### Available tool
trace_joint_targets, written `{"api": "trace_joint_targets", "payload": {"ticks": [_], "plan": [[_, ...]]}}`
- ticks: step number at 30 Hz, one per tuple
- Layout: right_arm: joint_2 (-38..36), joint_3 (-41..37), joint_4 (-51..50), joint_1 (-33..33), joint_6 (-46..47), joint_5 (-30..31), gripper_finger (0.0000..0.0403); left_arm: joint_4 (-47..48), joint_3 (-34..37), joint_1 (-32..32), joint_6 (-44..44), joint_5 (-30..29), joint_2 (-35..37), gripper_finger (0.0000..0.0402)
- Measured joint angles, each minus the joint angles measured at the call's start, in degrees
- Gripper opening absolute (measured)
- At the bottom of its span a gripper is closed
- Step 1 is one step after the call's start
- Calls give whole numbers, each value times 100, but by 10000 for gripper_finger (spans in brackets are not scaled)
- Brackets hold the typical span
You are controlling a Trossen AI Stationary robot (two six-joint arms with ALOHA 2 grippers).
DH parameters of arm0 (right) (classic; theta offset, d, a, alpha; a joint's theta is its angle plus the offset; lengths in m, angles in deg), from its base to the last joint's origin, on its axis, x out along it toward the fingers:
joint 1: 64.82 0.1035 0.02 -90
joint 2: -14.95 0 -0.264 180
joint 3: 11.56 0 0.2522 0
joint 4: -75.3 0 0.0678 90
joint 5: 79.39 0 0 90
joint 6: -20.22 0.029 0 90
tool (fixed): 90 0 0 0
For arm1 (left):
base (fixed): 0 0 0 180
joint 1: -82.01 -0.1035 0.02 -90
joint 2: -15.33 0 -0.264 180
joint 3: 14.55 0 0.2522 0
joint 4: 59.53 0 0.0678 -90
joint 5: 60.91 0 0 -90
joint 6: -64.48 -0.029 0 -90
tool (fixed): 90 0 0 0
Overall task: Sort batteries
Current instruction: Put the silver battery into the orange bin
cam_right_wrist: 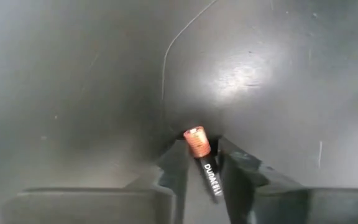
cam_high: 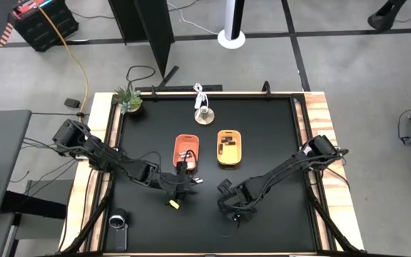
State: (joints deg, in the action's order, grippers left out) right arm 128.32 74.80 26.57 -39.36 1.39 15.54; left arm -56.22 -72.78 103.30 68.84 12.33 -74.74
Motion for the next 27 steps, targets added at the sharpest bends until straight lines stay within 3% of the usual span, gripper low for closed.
{"api": "trace_joint_targets", "payload": {"ticks": [10, 22, 27], "plan": [[56, 2, 57, 9, 789, -11, 9, 43, 7, 8, -17, -1, 0, 173], [-400, -24, 159, 20, 1050, 154, 1, 53, 7, 8, 3, -3, 0, 173], [-911, -22, 67, -26, 1141, 760, 1, 165, 7, 8, 281, 5, 17, 173]]}}
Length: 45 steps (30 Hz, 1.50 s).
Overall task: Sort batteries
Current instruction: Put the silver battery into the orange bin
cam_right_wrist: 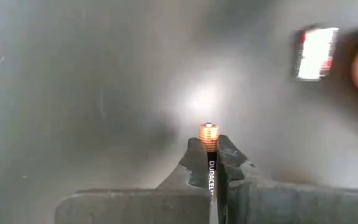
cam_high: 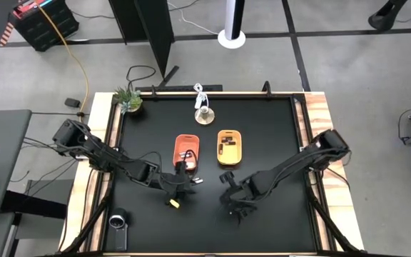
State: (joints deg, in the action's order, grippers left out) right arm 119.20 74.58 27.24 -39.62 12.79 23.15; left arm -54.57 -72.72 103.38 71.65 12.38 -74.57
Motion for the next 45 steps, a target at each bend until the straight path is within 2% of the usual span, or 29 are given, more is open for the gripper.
{"api": "trace_joint_targets", "payload": {"ticks": [5, 7, 13, 17, 20, 23, 28, 31, 37, 41, 45], "plan": [[-738, 3, -321, -291, 138, 1228, 1, 403, 2, 0, 293, -45, 31, 173], [-995, 7, -484, -553, 422, 1438, 1, 498, 2, 0, 387, -52, 27, 173], [-1218, 11, -940, -1543, 783, 1441, 8, 512, 4, 57, 421, -159, -8, 173], [-917, 11, -930, -2116, 754, 940, 21, 555, 4, 94, 446, -307, -8, 173], [-633, 9, -959, -2371, 763, 927, 52, 550, 4, 95, 464, -308, -8, 173], [-451, 9, -937, -2540, 833, 923, 106, 514, 4, 105, 458, -310, -17, 173], [-380, 9, -801, -2577, 721, 934, 210, 496, 4, 111, 261, -310, -19, 173], [-496, 9, -544, -2521, 597, 972, 250, 485, 4, 79, 215, -310, -19, 173], [-754, 9, 11, -2186, 614, 987, 260, 500, 2, -25, 377, -222, -67, 173], [-889, 9, 344, -1761, 634, 993, 256, 446, -1, -44, 531, 30, -384, 173], [-1052, 9, 755, -1222, 653, 1010, 254, 443, -145, -44, 644, -17, -791, 173]]}}
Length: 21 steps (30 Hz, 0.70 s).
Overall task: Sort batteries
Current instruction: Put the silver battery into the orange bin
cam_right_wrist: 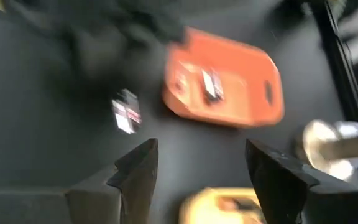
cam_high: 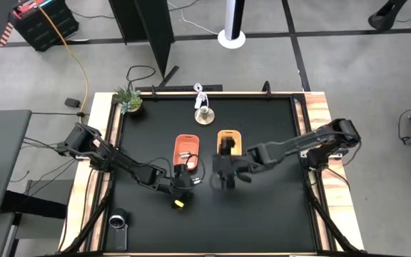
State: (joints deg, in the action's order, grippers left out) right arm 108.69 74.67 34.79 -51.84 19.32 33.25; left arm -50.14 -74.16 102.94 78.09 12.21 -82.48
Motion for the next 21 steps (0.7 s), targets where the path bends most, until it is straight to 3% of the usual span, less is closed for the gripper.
{"api": "trace_joint_targets", "payload": {"ticks": [8, 21], "plan": [[-33, 2, 224, 827, 304, 158, 254, -30, -255, -58, -68, -422, -93, 173], [8, 2, 244, 1719, 1079, 497, 254, -130, -253, -219, 103, -121, -450, 173]]}}
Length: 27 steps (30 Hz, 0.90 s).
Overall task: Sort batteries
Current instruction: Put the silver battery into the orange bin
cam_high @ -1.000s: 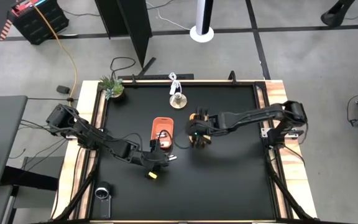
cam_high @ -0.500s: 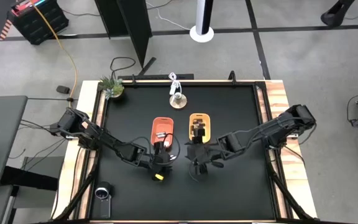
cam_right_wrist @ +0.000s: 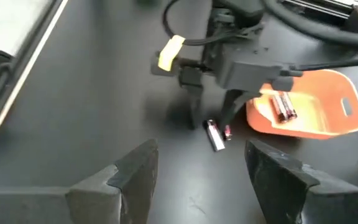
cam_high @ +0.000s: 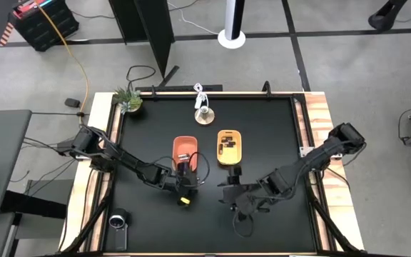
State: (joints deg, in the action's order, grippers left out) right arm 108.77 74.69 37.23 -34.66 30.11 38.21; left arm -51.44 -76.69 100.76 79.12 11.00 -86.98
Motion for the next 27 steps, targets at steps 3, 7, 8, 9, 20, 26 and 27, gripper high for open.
{"api": "trace_joint_targets", "payload": {"ticks": [3, 7, 8, 9, 20, 26, 27], "plan": [[0, 0, -8, 82, 109, 90, 254, 26, 0, -2, 5, 35, 3, 173], [0, 0, -3, 137, 225, 113, 254, -22, -4, -36, 23, 207, -87, 171], [2, 0, -9, 149, 263, 113, 254, -21, -5, -39, 33, 236, -95, 168], [2, 0, -11, 170, 325, 117, 254, -80, -11, -39, 51, 245, -164, 163], [2, 0, -51, 373, 470, 118, 254, -166, -15, -33, 98, 338, -268, 43], [2, -9, -502, 726, 1338, 101, 254, -134, -15, -33, 44, 338, -270, 42], [1, -72, -542, 843, 1696, 40, 254, -136, -13, -33, 21, 338, -272, 42]]}}
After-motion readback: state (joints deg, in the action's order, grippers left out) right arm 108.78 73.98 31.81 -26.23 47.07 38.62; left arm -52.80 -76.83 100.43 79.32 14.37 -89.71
